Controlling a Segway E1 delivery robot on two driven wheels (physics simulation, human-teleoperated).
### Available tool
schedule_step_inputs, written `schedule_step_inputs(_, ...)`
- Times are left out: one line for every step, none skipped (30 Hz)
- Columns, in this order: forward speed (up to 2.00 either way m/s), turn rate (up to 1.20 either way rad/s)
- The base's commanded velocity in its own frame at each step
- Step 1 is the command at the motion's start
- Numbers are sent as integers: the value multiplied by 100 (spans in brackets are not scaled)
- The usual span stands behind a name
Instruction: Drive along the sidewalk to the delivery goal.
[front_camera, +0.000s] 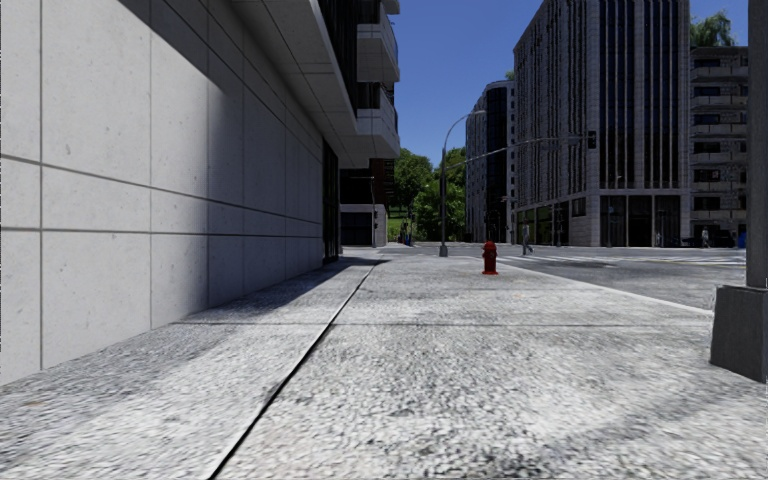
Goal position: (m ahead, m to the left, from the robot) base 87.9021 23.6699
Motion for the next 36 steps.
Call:
schedule_step_inputs(200,0)
schedule_step_inputs(200,0)
schedule_step_inputs(200,0)
schedule_step_inputs(200,0)
schedule_step_inputs(200,0)
schedule_step_inputs(200,0)
schedule_step_inputs(200,0)
schedule_step_inputs(200,0)
schedule_step_inputs(200,0)
schedule_step_inputs(200,0)
schedule_step_inputs(200,0)
schedule_step_inputs(200,0)
schedule_step_inputs(200,0)
schedule_step_inputs(200,0)
schedule_step_inputs(200,0)
schedule_step_inputs(200,0)
schedule_step_inputs(200,0)
schedule_step_inputs(200,0)
schedule_step_inputs(200,0)
schedule_step_inputs(200,0)
schedule_step_inputs(200,0)
schedule_step_inputs(200,0)
schedule_step_inputs(200,0)
schedule_step_inputs(200,0)
schedule_step_inputs(200,0)
schedule_step_inputs(200,0)
schedule_step_inputs(200,0)
schedule_step_inputs(200,0)
schedule_step_inputs(200,0)
schedule_step_inputs(200,0)
schedule_step_inputs(200,0)
schedule_step_inputs(200,0)
schedule_step_inputs(200,0)
schedule_step_inputs(200,0)
schedule_step_inputs(200,0)
schedule_step_inputs(200,0)
